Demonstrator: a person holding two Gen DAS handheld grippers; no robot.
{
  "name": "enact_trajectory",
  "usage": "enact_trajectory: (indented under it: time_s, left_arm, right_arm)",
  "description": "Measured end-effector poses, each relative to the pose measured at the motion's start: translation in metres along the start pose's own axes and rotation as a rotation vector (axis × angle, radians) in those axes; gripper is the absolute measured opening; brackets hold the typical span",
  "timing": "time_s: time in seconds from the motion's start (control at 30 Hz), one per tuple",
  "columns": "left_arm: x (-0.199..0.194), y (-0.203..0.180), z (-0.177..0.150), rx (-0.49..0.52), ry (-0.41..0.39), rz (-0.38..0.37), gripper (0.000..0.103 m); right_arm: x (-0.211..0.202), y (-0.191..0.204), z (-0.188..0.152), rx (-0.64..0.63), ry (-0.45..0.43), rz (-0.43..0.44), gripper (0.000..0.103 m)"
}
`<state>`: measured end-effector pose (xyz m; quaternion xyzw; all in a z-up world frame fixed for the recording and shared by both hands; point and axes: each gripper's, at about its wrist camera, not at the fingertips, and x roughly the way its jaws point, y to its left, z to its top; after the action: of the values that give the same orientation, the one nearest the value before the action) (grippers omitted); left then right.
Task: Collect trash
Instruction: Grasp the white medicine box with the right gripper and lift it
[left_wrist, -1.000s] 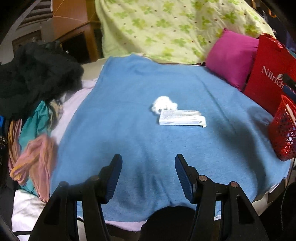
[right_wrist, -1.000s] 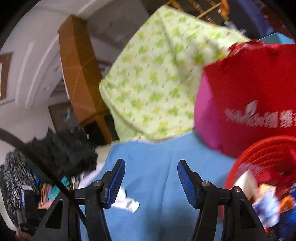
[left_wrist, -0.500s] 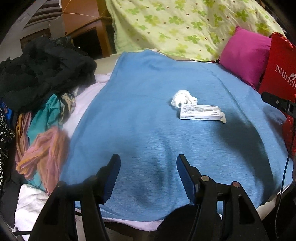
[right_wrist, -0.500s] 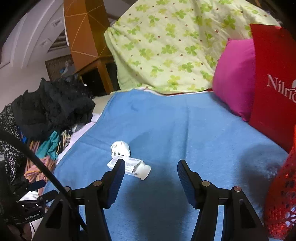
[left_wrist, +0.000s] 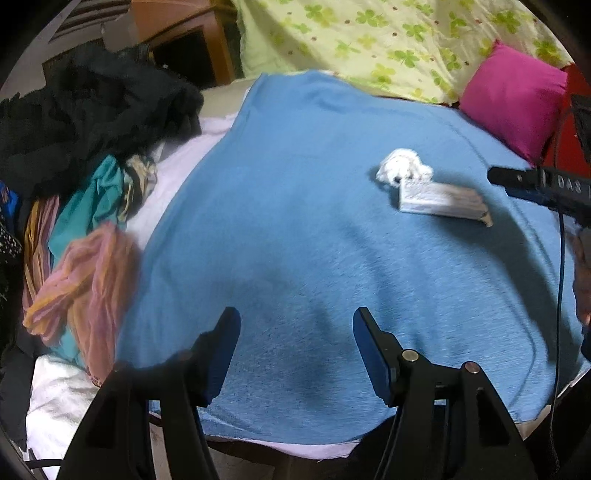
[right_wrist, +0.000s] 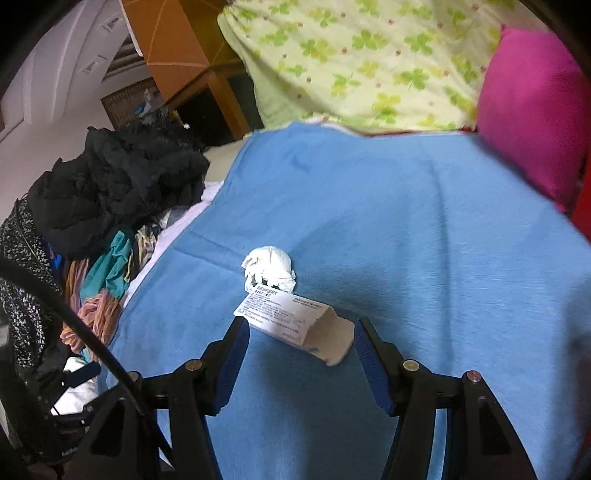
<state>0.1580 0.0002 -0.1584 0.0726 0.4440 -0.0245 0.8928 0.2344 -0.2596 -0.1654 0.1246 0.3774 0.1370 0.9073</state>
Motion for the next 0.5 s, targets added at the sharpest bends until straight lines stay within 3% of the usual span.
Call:
enact_trajectory:
  time_s: [0.27, 0.4, 0.5]
  left_arm:
    - [0.014, 0.015, -0.001, -0.017, 0.038, 0.026, 0.064]
    - [0.018, 0.019, -0.002, -0.030, 0.049, 0.029, 0.064]
    - [0.019, 0.019, -0.003, -0.037, 0.049, 0.022, 0.064]
  right_arm:
    - [0.062, 0.001, 0.028, -0.036, 0.060, 0.047, 0.063]
    - [0.093, -0.006, 0.029, -0.054, 0.187, 0.093, 0.063]
    - [0.090, -0.006, 0.024, -0.057, 0.214, 0.135, 0.064]
